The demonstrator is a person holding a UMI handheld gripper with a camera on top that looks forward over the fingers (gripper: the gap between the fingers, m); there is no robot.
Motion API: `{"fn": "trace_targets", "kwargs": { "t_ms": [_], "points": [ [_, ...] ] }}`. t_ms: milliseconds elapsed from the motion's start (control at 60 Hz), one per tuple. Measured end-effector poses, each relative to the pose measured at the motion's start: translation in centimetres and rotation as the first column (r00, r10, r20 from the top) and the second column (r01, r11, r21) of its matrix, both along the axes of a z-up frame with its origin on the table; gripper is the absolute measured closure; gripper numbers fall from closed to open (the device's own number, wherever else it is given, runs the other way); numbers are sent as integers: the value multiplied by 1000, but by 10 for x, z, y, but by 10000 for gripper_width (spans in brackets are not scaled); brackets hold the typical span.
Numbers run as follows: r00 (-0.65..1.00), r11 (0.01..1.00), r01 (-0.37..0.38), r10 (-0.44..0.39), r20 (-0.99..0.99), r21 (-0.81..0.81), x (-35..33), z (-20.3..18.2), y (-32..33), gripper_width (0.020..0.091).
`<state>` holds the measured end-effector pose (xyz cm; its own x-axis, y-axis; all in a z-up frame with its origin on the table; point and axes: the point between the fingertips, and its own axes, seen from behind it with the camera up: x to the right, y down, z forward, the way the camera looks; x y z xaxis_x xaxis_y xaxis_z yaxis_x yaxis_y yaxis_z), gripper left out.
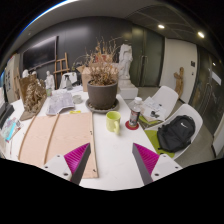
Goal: Pour water
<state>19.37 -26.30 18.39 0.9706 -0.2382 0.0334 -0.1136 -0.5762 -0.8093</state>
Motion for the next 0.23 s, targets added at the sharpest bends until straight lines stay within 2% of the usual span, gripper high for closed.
{"fn": "trace_targets", "kwargs": {
  "t_ms": [233],
  "points": [
    [1000,1000,-5,5,-25,-11,-41,4,-24,247]
  ]
}}
